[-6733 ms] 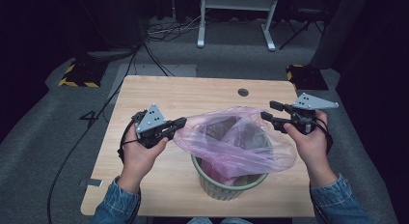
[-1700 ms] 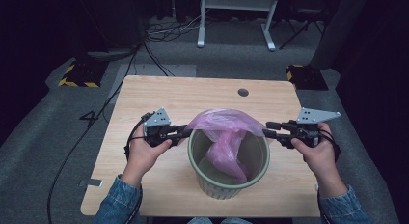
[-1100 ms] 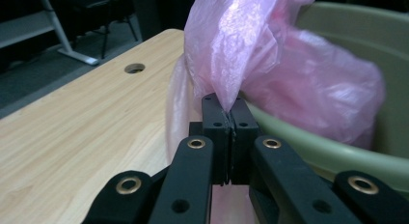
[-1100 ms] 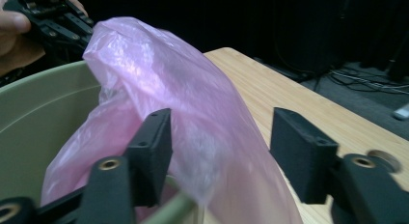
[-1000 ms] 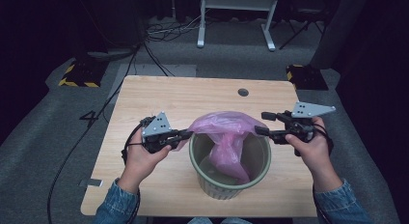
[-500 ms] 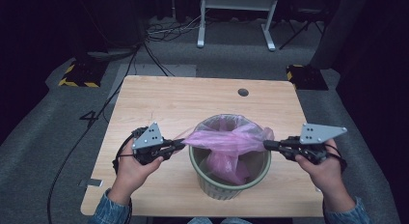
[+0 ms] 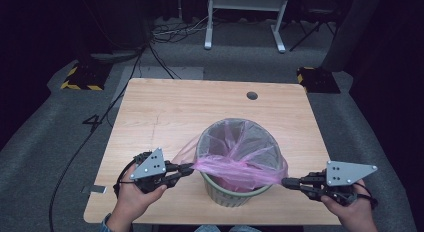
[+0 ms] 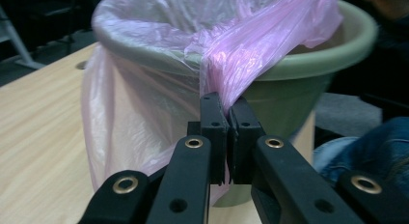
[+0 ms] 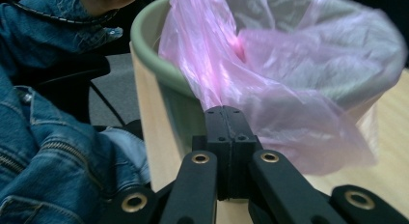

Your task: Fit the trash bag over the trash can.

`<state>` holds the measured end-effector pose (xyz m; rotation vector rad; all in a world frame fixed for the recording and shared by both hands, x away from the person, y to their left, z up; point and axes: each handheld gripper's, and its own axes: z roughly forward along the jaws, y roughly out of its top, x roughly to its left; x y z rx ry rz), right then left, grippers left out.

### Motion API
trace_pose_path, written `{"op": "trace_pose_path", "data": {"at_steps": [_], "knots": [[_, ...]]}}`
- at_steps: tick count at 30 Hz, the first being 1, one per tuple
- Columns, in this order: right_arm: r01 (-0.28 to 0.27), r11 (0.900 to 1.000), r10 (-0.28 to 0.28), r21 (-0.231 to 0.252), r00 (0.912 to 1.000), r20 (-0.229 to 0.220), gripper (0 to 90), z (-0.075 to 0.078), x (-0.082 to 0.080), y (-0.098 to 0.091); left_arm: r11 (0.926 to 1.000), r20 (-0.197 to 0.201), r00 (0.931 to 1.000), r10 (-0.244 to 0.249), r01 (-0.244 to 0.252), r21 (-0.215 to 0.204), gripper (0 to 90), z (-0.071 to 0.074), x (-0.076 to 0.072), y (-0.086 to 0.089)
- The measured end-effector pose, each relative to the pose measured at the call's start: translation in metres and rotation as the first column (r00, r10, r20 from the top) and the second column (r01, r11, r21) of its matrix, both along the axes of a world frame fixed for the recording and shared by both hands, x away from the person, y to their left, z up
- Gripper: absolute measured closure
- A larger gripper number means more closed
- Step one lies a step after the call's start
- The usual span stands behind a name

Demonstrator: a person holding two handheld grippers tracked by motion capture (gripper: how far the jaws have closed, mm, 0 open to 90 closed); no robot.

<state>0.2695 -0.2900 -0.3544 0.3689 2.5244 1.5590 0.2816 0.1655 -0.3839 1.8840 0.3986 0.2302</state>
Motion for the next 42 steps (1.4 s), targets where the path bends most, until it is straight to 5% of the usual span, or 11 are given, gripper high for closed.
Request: {"op": "trace_pose_path", "data": {"at_steps": [4,19,21,22,24,27,30,36,39,42], "knots": [[-0.006,0.9995,0.006,-0.031,0.9998,-0.019,90.0,-0.012,-0.003,0.001,0.9973,-0.005,0.9980,-0.063,0.063,-0.038,87.2,-0.003,-0.003,0.000],[-0.066,0.9911,0.051,-0.116,0.9897,-0.134,90.0,-0.052,-0.001,0.017,0.9913,-0.030,0.9909,-0.131,0.131,-0.010,88.0,-0.016,-0.005,-0.008],[-0.066,0.9896,0.048,-0.128,0.9888,-0.142,90.0,-0.056,-0.001,0.019,0.9921,-0.039,0.9918,-0.122,0.123,0.024,88.5,-0.018,-0.004,-0.009],[-0.059,0.9864,0.038,-0.153,0.9896,-0.139,90.0,-0.058,0.000,0.020,0.9914,-0.032,0.9944,-0.101,0.103,0.081,88.8,-0.021,-0.004,-0.009],[-0.039,0.9768,0.009,-0.210,0.9899,-0.142,90.0,-0.066,0.002,0.021,0.9920,-0.067,0.9929,-0.098,0.103,0.072,88.8,-0.029,0.000,-0.006],[-0.037,0.9812,0.001,-0.189,0.9822,-0.188,90.0,-0.079,0.005,0.019,0.9949,-0.103,0.9922,-0.071,0.077,0.065,88.8,-0.041,0.006,0.000],[-0.023,0.9814,-0.017,-0.191,0.9787,-0.204,90.0,-0.087,0.008,0.017,0.9925,-0.122,0.9920,-0.034,0.048,0.112,88.7,-0.051,0.012,0.001],[-0.006,0.9864,-0.034,-0.165,0.9706,-0.238,90.0,-0.100,0.008,0.007,0.9905,-0.144,0.9893,-0.024,0.043,0.130,84.7,-0.062,0.012,0.001],[0.009,0.9927,-0.035,-0.120,0.9754,-0.218,63.4,-0.093,0.005,0.000,0.9977,-0.113,0.9935,0.013,-0.006,0.067,71.2,-0.052,0.008,0.010],[0.028,0.9971,-0.039,-0.070,0.9844,-0.172,50.3,-0.081,0.004,-0.011,0.9985,-0.090,0.9949,0.045,-0.042,0.034,59.4,-0.042,0.003,0.017]]}}
